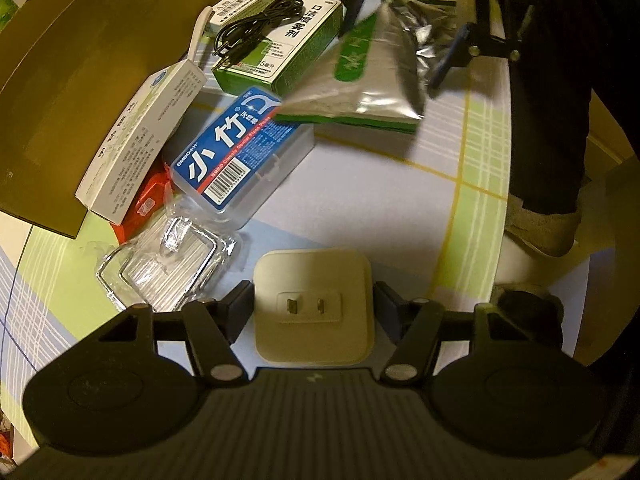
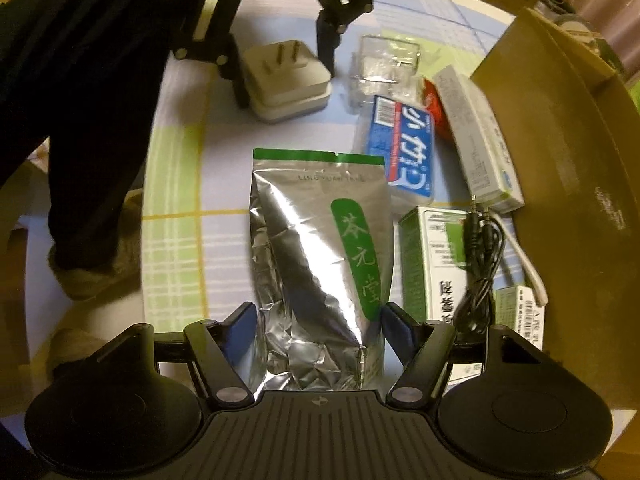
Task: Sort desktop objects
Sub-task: 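Close left tool on white plug adapter while right tool closes on silver tea bag, then lift plug adapter with left tool while right tool carries tea bag over box, then open left tool dropping plug into box while right tool releases tea bag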
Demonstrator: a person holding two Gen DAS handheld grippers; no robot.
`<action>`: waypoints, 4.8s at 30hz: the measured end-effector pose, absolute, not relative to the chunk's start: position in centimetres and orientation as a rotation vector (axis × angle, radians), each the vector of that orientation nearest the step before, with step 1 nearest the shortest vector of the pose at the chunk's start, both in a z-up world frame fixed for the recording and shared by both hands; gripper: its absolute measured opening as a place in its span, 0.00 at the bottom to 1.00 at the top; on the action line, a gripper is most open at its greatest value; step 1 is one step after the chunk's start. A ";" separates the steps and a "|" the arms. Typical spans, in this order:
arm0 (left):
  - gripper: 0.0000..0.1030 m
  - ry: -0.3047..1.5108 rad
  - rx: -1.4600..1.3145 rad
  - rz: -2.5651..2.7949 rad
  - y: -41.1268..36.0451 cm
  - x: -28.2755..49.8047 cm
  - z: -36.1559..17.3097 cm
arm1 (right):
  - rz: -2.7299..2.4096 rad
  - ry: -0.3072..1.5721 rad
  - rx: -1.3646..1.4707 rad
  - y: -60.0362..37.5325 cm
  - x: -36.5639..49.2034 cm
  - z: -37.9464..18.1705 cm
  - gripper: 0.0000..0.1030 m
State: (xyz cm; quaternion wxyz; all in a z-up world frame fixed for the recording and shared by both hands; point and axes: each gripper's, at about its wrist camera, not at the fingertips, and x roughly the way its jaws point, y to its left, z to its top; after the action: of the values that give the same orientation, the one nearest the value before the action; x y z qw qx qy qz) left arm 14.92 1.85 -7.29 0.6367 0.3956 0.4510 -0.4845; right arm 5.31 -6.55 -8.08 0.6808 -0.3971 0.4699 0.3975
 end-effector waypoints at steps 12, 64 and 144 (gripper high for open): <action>0.77 1.027 0.899 -1.115 1.6 14.1 -6.8 | 0.853 1.182 -0.732 -7.0 8.3 -9.6 0.77; 0.59 0.887 0.882 -0.960 -0.7 13.6 3.8 | 0.572 0.930 -0.714 -9.6 6.0 2.4 0.47; 0.61 0.752 0.170 -0.451 -2.3 33.5 4.7 | 0.098 0.838 0.067 -19.7 25.3 4.8 0.54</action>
State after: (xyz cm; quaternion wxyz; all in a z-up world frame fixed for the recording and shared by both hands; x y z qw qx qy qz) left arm 33.52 -2.30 4.67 0.9019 0.0824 0.3636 -0.2183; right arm 25.27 -19.70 4.76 0.9118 0.0323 0.4066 0.0474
